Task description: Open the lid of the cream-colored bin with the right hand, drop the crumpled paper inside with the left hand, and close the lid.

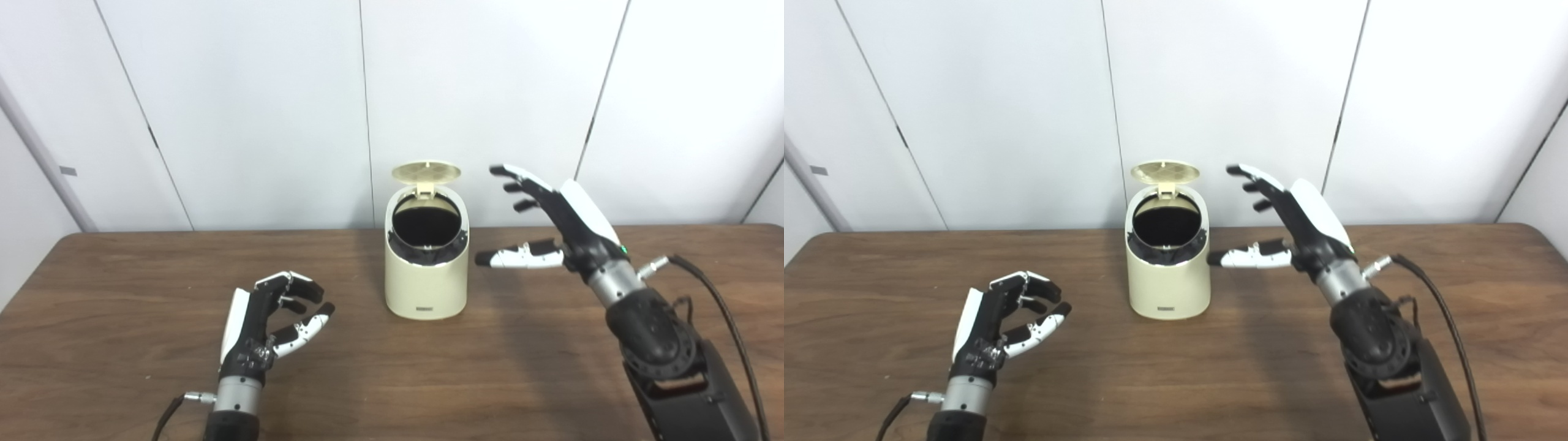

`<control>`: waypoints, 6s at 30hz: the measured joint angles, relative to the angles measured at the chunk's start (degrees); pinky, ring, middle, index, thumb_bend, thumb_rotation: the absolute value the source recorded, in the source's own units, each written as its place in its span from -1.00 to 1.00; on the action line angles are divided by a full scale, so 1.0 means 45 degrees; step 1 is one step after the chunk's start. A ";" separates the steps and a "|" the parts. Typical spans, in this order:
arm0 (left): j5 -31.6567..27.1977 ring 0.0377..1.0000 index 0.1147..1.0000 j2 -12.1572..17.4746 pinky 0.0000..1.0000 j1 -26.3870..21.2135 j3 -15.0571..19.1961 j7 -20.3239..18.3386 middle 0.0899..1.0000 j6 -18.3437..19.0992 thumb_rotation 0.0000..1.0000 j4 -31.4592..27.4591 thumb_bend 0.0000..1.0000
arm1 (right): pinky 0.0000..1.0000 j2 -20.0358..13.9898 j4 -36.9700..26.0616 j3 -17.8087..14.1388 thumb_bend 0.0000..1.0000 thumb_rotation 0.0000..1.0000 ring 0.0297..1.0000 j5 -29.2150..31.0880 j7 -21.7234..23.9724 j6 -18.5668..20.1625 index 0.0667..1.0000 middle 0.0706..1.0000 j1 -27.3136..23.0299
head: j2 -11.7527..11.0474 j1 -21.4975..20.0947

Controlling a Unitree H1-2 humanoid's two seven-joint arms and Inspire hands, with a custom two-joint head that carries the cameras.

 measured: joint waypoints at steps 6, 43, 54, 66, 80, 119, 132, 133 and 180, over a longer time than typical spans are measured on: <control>0.0005 0.30 -0.13 -0.0056 0.12 0.0114 -0.0033 0.0227 0.38 -0.0039 -0.90 0.0046 0.00 | 0.43 -0.0175 0.0123 0.0261 0.39 0.11 0.74 -0.0235 0.0493 0.0311 0.82 0.85 -0.0166 | -0.0020 0.0020; 0.0048 0.35 0.42 -0.0450 0.17 0.0178 -0.0370 0.0634 0.39 -0.0308 -1.00 0.0542 0.24 | 0.50 -0.0306 0.1951 0.2057 0.50 0.10 0.76 -0.2162 0.1470 0.0290 0.76 0.79 -0.3054 | 0.0195 0.0312; 0.0075 0.33 0.41 -0.0505 0.18 0.0178 -0.0395 0.0639 0.38 -0.0304 -1.00 0.0541 0.26 | 0.58 -0.0298 0.1919 0.2298 0.50 0.07 0.81 -0.2413 0.1803 0.0273 0.72 0.77 -0.3130 | 0.0312 0.0391; 0.0099 0.34 0.41 -0.0532 0.15 0.0175 -0.0395 0.0636 0.39 0.0038 -1.00 0.0450 0.25 | 0.54 -0.0370 0.1544 0.2486 0.56 0.14 0.73 -0.2498 0.2405 0.0255 0.55 0.60 -0.3128 | 0.0430 0.0449; 0.0082 0.30 0.39 -0.0522 0.11 0.0119 -0.0377 0.0653 0.37 0.0038 -1.00 0.0429 0.25 | 0.67 -0.0693 0.0626 0.2502 0.51 0.11 0.75 -0.2593 0.3087 0.0255 0.34 0.39 -0.2899 | 0.0761 0.0508; 0.0094 0.29 0.40 -0.0695 0.13 0.0114 -0.0445 0.0650 0.38 0.0704 -1.00 -0.0240 0.25 | 0.66 -0.0789 0.0324 0.2696 0.53 0.14 0.66 -0.3087 0.3120 -0.0972 0.24 0.25 -0.1823 | 0.1523 0.0742; 0.0101 0.30 0.40 -0.0754 0.14 0.0131 -0.0531 0.0632 0.38 0.1044 -1.00 -0.0545 0.25 | 0.76 -0.1262 0.0327 0.3506 0.58 0.13 0.55 -0.4593 0.2640 -0.2622 0.22 0.24 -0.1827 | 0.1777 0.0840; 0.0102 0.30 0.40 -0.0754 0.14 0.0131 -0.0534 0.0632 0.37 0.1064 -1.00 -0.0550 0.26 | 0.76 -0.1261 0.0342 0.3523 0.58 0.14 0.49 -0.4650 0.2586 -0.2666 0.22 0.23 -0.1827 | 0.1777 0.0840; -0.0019 0.28 0.40 -0.0549 0.14 0.0129 -0.0514 0.0293 0.37 0.1092 -1.00 -0.0630 0.27 | 0.37 -0.0535 -0.0960 -0.0958 0.70 -0.30 0.66 0.0042 0.2014 -0.0423 0.85 0.77 0.2089 | 0.1816 0.0566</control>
